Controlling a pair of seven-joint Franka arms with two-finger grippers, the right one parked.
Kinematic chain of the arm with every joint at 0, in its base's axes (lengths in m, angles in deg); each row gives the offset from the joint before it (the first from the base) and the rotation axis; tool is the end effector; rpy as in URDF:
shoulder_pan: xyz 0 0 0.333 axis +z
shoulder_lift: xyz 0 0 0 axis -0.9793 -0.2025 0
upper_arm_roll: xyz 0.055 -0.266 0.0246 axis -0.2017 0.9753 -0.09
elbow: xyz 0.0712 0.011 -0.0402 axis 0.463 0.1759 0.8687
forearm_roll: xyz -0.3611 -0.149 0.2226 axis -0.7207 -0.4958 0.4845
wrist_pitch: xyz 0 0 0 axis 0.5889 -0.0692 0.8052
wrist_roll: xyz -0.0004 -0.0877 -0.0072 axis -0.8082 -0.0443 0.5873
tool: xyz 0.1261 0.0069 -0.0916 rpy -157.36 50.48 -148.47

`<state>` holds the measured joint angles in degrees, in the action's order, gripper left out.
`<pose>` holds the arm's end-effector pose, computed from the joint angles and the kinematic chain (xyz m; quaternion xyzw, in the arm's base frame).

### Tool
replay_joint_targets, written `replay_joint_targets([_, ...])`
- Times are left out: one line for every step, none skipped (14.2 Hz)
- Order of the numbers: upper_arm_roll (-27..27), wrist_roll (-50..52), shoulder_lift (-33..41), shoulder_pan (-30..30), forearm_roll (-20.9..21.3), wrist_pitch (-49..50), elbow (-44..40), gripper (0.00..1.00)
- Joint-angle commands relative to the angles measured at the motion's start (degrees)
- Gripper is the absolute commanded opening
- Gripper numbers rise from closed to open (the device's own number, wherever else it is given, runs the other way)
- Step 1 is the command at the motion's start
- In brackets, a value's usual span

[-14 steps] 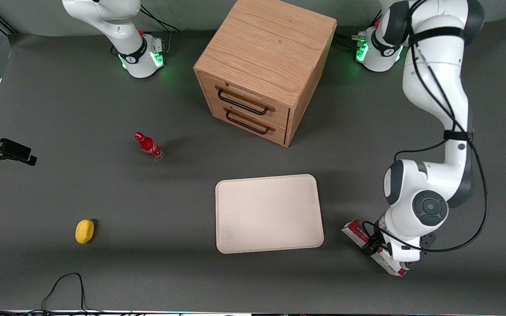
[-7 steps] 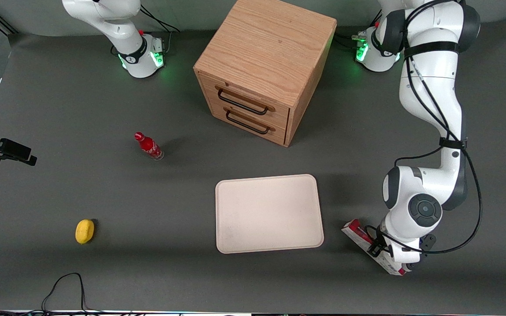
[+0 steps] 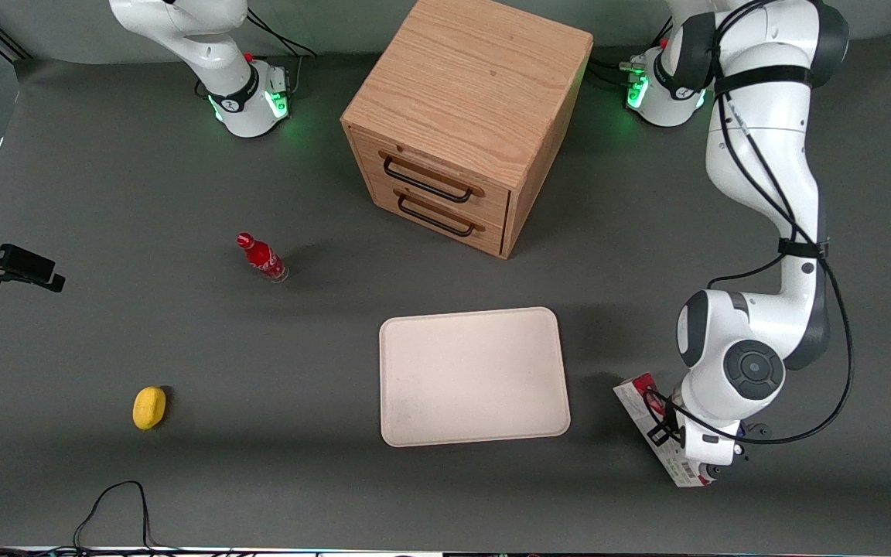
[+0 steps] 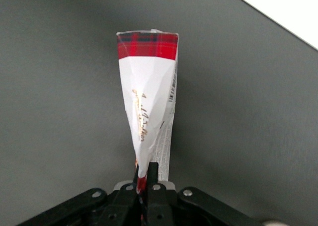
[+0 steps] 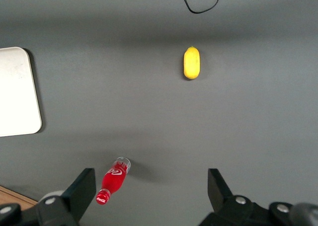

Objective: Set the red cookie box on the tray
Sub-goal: 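Close the left gripper on the end of the red cookie box, then lift the cookie box upright and carry it over the white tray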

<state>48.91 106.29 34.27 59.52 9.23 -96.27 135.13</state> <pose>0.7838 -0.1392 0.1691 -0.9605 -0.2716 -0.0605 0.0005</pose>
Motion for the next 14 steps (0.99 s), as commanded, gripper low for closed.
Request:
replay_joint_targets([-0.23,-7.35,4.24,-0.98,0.09,11.95,-5.05,0.00])
replay_joint_targets([1.16,-8.42,4.59,-0.98,0.09,15.91,-7.78,0.00])
replay_joint_targets([2.31,-8.51,4.85,-0.98,0.18,18.91,-10.16,0.00])
replay_joint_targets([3.28,-8.60,5.03,-1.16,0.61,21.20,-11.40,0.00])
replay_joint_targets([4.16,-8.60,5.21,-1.94,1.14,22.87,-12.11,0.00])
replay_joint_targets([5.64,-8.52,5.47,-2.82,2.89,23.50,-12.29,0.00])
replay_joint_targets([8.97,-8.43,5.82,-3.18,6.47,23.51,-12.29,0.00])
replay_joint_targets([13.26,-8.25,6.17,-3.44,12.16,23.59,-12.20,0.00])
replay_joint_targets([16.79,-7.99,6.09,-3.53,17.27,23.42,-12.03,0.00])
replay_joint_targets([20.21,-7.12,6.09,-3.53,20.02,23.33,-11.50,0.00])
replay_joint_targets([22.08,-4.59,6.00,-3.45,20.30,23.16,-10.98,0.00])
replay_joint_targets([23.05,-1.60,5.91,-3.53,20.31,22.20,-9.58,0.00])
replay_joint_targets([23.93,-0.01,5.74,-3.88,20.65,20.54,-7.83,0.00])
replay_joint_targets([24.11,1.31,5.82,-4.15,20.66,17.73,-5.20,0.00])
